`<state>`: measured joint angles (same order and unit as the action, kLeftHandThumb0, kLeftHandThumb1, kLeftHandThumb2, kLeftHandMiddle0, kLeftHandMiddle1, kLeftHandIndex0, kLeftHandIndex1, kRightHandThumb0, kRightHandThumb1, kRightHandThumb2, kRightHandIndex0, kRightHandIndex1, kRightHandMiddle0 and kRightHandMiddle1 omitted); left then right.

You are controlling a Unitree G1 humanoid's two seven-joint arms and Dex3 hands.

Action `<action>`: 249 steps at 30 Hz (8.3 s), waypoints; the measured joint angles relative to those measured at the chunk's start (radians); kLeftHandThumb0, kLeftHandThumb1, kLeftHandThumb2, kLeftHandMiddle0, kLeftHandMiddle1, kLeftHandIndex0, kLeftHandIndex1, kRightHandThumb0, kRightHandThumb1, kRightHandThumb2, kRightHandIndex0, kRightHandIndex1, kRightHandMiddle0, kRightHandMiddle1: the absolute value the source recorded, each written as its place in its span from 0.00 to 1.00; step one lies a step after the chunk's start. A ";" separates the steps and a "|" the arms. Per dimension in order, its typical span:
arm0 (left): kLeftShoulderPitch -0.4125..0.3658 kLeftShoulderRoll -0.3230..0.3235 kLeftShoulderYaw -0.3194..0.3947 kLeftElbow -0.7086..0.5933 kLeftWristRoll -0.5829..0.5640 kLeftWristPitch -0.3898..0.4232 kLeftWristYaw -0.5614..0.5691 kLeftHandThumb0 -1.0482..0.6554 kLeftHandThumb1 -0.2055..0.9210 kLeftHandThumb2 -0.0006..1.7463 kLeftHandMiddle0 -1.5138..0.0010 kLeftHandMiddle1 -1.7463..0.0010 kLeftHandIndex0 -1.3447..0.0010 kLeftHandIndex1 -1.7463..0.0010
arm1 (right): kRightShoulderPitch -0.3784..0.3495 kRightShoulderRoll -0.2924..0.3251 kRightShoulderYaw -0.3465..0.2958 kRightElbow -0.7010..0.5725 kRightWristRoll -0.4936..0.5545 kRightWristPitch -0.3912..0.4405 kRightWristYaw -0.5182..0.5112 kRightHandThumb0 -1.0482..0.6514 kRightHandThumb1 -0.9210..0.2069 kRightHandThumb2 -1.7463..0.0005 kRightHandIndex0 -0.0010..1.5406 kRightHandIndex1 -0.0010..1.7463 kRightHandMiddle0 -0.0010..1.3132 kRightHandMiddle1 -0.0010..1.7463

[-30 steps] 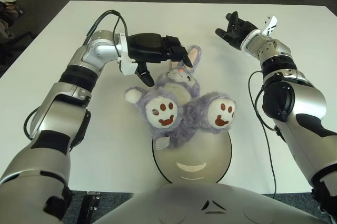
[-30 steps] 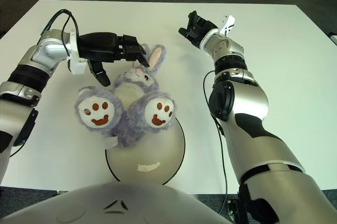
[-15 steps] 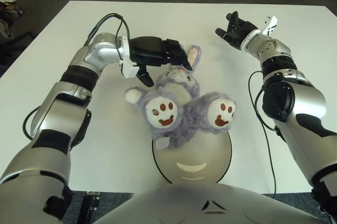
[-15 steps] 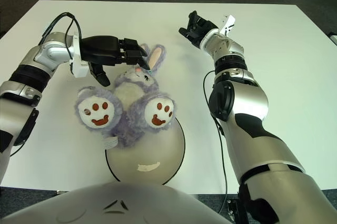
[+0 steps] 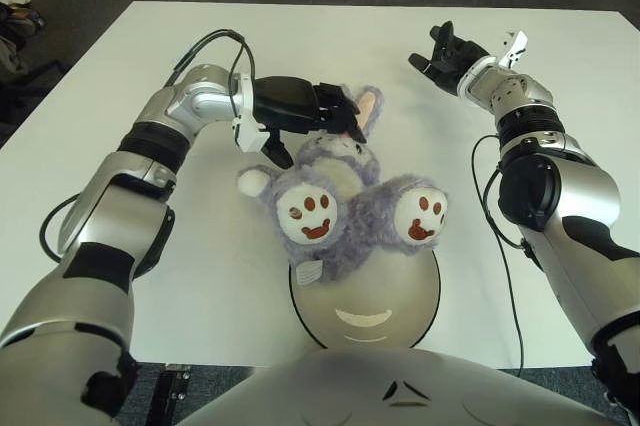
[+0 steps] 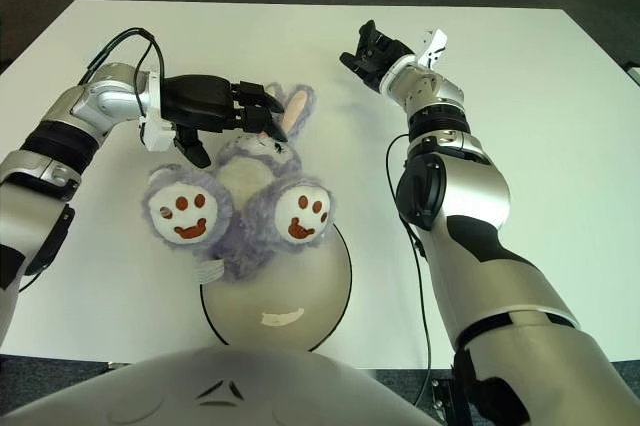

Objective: Put the doll into the plate.

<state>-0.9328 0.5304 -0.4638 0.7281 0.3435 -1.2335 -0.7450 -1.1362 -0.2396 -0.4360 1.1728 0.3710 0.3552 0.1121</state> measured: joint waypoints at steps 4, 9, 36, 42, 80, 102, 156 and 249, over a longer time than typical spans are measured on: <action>-0.004 0.006 -0.024 -0.029 -0.028 0.029 -0.043 0.68 0.49 0.77 1.00 0.85 1.00 0.66 | 0.000 0.000 0.002 0.000 -0.001 0.000 0.003 0.65 0.76 0.17 0.06 0.72 0.05 0.83; -0.005 0.018 -0.048 -0.066 -0.078 0.084 -0.102 0.71 0.49 0.79 0.99 0.87 1.00 0.72 | 0.000 -0.001 0.003 0.001 -0.001 0.000 0.008 0.65 0.76 0.17 0.05 0.72 0.05 0.83; 0.096 -0.002 -0.036 -0.258 -0.178 0.244 -0.175 0.65 0.35 0.80 0.97 0.32 0.97 0.24 | 0.000 -0.003 -0.026 0.017 0.002 0.007 -0.010 0.68 0.75 0.15 0.05 0.65 0.02 0.80; 0.119 -0.021 -0.015 -0.254 -0.135 0.179 -0.106 0.63 0.33 0.80 0.94 0.22 0.91 0.20 | 0.000 -0.003 -0.041 0.028 0.004 0.007 -0.010 0.68 0.73 0.15 0.09 0.67 0.04 0.80; 0.162 -0.041 0.030 -0.253 0.000 0.102 0.128 0.62 0.41 0.73 0.52 0.19 0.61 0.00 | 0.000 -0.005 -0.043 0.029 0.004 0.003 -0.009 0.68 0.72 0.16 0.12 0.68 0.08 0.80; 0.137 -0.036 -0.024 -0.213 -0.057 0.094 0.111 0.46 0.81 0.39 0.81 0.26 0.70 0.08 | 0.000 -0.007 -0.048 0.030 0.005 0.000 0.005 0.67 0.74 0.16 0.11 0.69 0.04 0.78; 0.038 0.012 -0.164 -0.296 -0.093 0.330 -0.288 0.70 0.45 0.79 1.00 0.58 1.00 0.59 | 0.000 -0.007 -0.049 0.025 0.008 0.000 0.018 0.67 0.72 0.16 0.14 0.69 0.06 0.78; 0.239 -0.031 0.080 -0.453 -0.274 0.361 0.056 0.61 0.15 0.94 0.45 0.00 0.40 0.14 | 0.000 -0.010 -0.048 0.028 0.010 0.013 0.017 0.69 0.71 0.14 0.13 0.68 0.13 0.80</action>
<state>-0.6937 0.4994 -0.3842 0.2746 0.0700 -0.8724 -0.6893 -1.1361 -0.2498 -0.4837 1.2012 0.3814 0.3679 0.1295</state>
